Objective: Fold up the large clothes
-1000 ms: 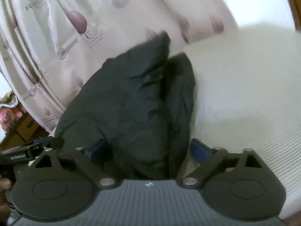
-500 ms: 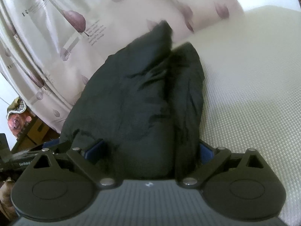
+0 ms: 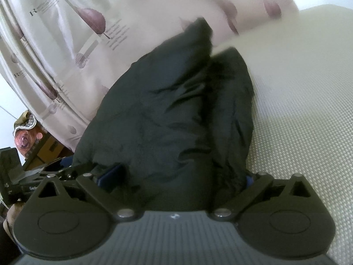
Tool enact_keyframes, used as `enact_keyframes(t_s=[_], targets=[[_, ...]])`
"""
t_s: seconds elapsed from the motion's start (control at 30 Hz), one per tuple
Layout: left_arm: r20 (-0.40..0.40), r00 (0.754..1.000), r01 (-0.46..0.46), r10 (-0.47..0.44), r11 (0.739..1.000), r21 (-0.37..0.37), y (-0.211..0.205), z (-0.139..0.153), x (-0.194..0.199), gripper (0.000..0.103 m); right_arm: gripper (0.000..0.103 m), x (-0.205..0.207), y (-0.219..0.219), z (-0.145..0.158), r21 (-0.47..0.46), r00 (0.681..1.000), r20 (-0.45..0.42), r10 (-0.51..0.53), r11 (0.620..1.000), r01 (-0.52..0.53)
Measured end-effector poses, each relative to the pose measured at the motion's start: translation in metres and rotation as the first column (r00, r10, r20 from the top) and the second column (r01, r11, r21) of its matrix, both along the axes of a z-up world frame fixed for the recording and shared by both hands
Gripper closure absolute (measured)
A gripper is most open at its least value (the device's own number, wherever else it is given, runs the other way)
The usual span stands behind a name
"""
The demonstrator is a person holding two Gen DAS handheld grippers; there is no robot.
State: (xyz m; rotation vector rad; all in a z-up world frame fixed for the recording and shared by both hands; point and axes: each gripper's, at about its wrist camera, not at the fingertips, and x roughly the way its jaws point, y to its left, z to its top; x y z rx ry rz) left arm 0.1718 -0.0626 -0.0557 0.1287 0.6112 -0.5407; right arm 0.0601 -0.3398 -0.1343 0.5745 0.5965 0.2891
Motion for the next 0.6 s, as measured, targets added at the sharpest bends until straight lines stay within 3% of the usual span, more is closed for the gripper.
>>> enact_keyframes(t_s=[0.13, 0.23, 0.33, 0.43, 0.6], targets=[[-0.026, 0.998, -0.059, 0.059, 0.998, -0.001, 0.004, 0.007, -0.009, 0.000, 0.001, -0.017, 0.010, 0.016, -0.104, 0.996, 0.041, -0.079, 0.991, 0.083], [-0.042, 0.986, -0.163, 0.163, 0.987, 0.012, 0.012, 0.016, -0.019, 0.000, 0.001, -0.047, 0.020, 0.037, -0.216, 0.978, 0.150, -0.144, 0.961, 0.175], [0.016, 0.976, -0.219, 0.219, 0.976, -0.010, 0.021, 0.032, -0.036, 0.000, 0.001, -0.070, 0.032, 0.056, -0.253, 0.969, 0.220, -0.113, 0.953, 0.168], [0.098, 0.966, -0.234, 0.241, 0.969, -0.083, 0.029, 0.054, -0.058, 0.000, 0.001, -0.084, 0.047, 0.068, -0.292, 0.967, 0.246, -0.063, 0.947, 0.136], [0.237, 0.929, -0.274, 0.285, 0.958, -0.080, 0.025, 0.082, -0.090, 0.000, 0.001, -0.103, 0.066, 0.074, -0.297, 0.965, 0.261, -0.016, 0.950, 0.096]])
